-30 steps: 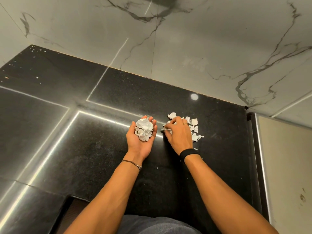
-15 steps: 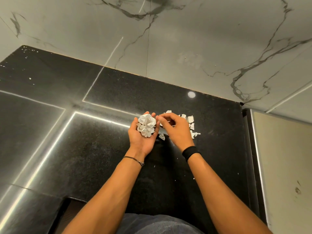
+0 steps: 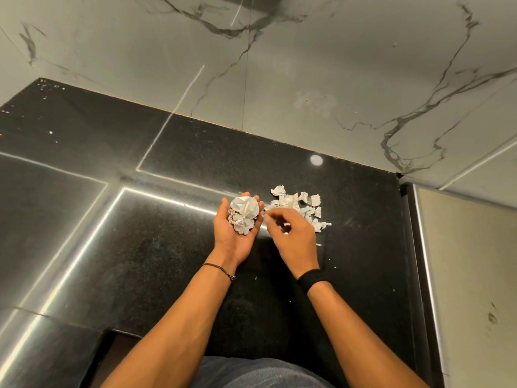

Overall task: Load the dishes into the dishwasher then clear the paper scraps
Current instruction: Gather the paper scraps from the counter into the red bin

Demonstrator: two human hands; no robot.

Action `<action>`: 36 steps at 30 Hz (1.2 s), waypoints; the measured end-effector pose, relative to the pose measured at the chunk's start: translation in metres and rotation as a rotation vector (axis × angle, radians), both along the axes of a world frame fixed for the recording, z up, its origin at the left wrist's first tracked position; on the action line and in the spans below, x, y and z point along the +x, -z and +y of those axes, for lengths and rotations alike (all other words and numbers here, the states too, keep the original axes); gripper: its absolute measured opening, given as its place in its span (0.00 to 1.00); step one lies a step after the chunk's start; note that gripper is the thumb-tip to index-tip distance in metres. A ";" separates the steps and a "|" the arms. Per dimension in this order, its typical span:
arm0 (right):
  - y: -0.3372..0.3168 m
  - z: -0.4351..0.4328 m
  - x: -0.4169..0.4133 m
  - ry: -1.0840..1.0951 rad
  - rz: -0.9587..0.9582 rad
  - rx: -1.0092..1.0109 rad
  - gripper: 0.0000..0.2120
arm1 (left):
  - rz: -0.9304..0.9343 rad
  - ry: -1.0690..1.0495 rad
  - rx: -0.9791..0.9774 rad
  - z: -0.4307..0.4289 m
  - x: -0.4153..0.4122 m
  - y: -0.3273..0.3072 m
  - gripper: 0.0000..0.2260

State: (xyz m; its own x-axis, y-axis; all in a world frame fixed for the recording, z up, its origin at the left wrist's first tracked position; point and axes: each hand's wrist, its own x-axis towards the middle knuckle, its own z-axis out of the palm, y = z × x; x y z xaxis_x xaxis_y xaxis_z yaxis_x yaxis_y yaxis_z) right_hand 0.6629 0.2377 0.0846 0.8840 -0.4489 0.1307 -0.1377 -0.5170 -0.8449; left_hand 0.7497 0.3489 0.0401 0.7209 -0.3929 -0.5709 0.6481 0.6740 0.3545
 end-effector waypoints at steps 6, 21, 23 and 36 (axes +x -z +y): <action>-0.024 0.012 0.020 -0.090 -0.093 0.128 0.09 | -0.015 0.066 -0.053 -0.013 -0.009 -0.012 0.27; -0.028 0.046 -0.018 0.152 -0.191 0.744 0.13 | -0.090 -0.097 -0.172 -0.005 -0.068 -0.044 0.25; -0.032 0.059 -0.032 0.114 -0.192 0.804 0.13 | -0.075 -0.146 -0.201 0.002 -0.089 -0.049 0.25; 0.032 0.199 -0.198 -0.311 0.142 0.888 0.15 | 0.090 -0.745 -0.024 0.134 -0.287 -0.016 0.18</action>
State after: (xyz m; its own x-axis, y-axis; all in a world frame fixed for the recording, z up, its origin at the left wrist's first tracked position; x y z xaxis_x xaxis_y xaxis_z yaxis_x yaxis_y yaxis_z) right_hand 0.4644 0.4366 0.0528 0.9621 -0.0742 -0.2625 -0.2332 0.2754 -0.9326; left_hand 0.4623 0.4834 0.0560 0.7518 0.1675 -0.6378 0.0431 0.9527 0.3010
